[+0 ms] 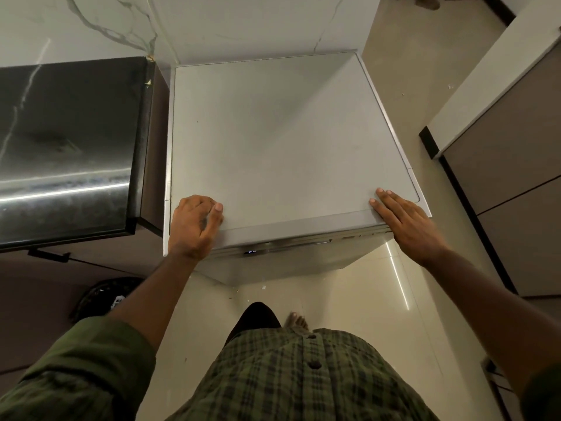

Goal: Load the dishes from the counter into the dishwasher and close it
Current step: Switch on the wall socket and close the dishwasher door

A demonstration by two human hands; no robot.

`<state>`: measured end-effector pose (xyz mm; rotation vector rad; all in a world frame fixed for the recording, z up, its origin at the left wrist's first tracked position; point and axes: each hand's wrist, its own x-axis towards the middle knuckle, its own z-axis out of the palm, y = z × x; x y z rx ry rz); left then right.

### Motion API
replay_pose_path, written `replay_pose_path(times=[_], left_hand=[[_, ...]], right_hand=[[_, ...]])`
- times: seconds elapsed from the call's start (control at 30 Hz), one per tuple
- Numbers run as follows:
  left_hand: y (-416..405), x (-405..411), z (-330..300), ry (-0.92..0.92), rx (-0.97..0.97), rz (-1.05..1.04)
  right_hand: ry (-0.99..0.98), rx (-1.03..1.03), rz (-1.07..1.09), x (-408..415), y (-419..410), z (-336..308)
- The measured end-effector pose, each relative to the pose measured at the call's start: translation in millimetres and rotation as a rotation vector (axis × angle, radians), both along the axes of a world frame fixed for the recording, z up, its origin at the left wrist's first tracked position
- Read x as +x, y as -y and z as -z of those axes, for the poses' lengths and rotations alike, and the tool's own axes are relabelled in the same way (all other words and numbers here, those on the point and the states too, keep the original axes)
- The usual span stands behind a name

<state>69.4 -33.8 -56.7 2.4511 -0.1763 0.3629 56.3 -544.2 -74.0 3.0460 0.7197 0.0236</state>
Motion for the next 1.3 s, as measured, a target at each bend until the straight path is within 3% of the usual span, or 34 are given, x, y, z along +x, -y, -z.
replay_pose_path(times=[0.57,1.03,1.3], left_hand=[[-3,8,10,0.024,0.121,0.012],[0,7,11,-0.003,0.112,0.006],[9,2,1,-0.035,0.156,0.001]], right_hand=[[0.003,0.043,0.069,-4,0,10],[-0.052,0.056,0.086,-5,-10,-5],[-0.063,0.062,0.101,14,-79,-23]])
